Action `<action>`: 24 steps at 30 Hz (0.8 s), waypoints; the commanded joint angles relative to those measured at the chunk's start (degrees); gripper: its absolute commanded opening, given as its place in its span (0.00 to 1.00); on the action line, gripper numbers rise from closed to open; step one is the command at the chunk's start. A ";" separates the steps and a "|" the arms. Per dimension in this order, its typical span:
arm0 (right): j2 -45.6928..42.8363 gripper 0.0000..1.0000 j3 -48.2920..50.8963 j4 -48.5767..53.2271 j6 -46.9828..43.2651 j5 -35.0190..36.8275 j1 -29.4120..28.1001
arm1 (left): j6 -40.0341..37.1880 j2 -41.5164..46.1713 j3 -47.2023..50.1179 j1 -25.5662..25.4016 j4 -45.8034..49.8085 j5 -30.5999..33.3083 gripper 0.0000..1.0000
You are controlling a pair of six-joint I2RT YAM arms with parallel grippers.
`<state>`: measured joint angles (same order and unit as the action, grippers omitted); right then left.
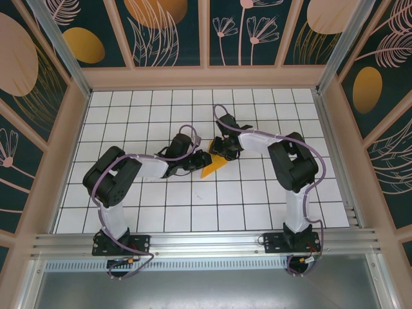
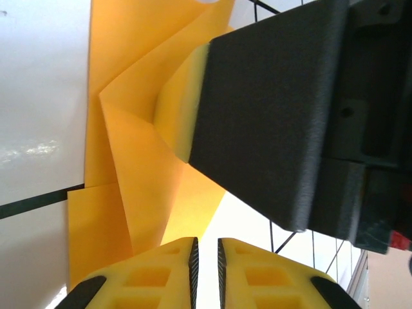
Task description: Fold a paper plane with a square sheet of paper (pick it up from the middle)
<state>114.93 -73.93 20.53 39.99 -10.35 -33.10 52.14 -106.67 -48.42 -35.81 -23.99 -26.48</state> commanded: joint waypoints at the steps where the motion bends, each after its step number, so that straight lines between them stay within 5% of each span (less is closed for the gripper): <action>1: 8.22 0.44 2.85 3.36 0.73 2.09 -0.25 | -1.31 -1.04 -1.62 -0.24 2.22 1.20 0.18; 24: 9.21 0.45 2.50 3.37 0.12 1.91 -0.56 | -0.13 -2.22 -1.23 -0.46 5.63 4.30 0.15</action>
<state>115.68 -74.87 21.47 39.94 -10.50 -33.10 51.79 -107.74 -48.99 -35.81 -20.29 -23.07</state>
